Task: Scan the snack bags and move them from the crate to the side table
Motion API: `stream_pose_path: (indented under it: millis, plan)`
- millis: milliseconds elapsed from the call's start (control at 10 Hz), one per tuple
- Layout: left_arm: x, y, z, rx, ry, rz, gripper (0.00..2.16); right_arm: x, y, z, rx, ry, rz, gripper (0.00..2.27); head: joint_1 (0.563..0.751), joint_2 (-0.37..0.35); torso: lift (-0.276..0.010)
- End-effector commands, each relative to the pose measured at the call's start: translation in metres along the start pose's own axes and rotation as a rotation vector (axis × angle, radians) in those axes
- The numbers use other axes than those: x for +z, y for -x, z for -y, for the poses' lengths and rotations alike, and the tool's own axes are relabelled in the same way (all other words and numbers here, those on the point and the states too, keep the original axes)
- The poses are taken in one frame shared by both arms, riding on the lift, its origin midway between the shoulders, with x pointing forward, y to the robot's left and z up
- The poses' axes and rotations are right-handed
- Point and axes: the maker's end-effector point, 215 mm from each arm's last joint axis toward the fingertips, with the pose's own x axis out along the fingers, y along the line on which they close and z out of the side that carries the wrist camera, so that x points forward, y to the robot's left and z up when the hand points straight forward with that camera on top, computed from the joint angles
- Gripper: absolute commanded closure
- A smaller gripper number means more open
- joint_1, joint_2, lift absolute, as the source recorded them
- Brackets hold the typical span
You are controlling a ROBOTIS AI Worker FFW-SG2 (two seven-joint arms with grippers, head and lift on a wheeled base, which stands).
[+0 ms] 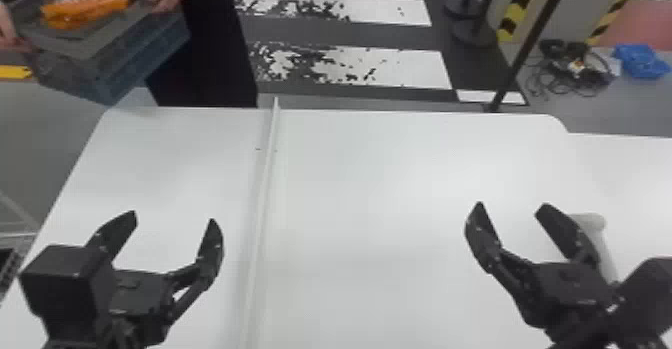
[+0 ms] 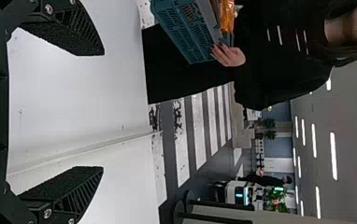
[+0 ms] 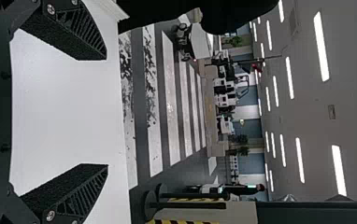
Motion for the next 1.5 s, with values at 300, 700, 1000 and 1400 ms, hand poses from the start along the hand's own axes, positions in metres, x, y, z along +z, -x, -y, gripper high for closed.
stream_pose_path:
  millis: [300, 700, 1000, 1400]
  plan:
    - [-0.0021, 0.0001, 0.0025, -0.005, 0.003, -0.004, 0.12, 0.0014, 0.0024, -0.0008, 0.002, -0.002, 0.004, 0.11, 0.695, -0.066, -0.087]
    - [-0.0004, 0.0009, 0.0029, -0.002, 0.006, -0.002, 0.12, 0.0028, 0.005, -0.0004, 0.003, 0.0, 0.004, 0.11, 0.695, -0.069, -0.087]
    - [-0.0018, 0.0011, 0.0022, 0.0, 0.005, -0.005, 0.13, 0.0027, 0.0055, -0.0014, 0.005, -0.002, 0.004, 0.11, 0.695, -0.07, -0.087]
    - [-0.0034, 0.0014, 0.0035, -0.006, 0.007, -0.008, 0.15, 0.0013, 0.0059, -0.001, 0.003, -0.003, 0.001, 0.11, 0.695, -0.068, -0.087]
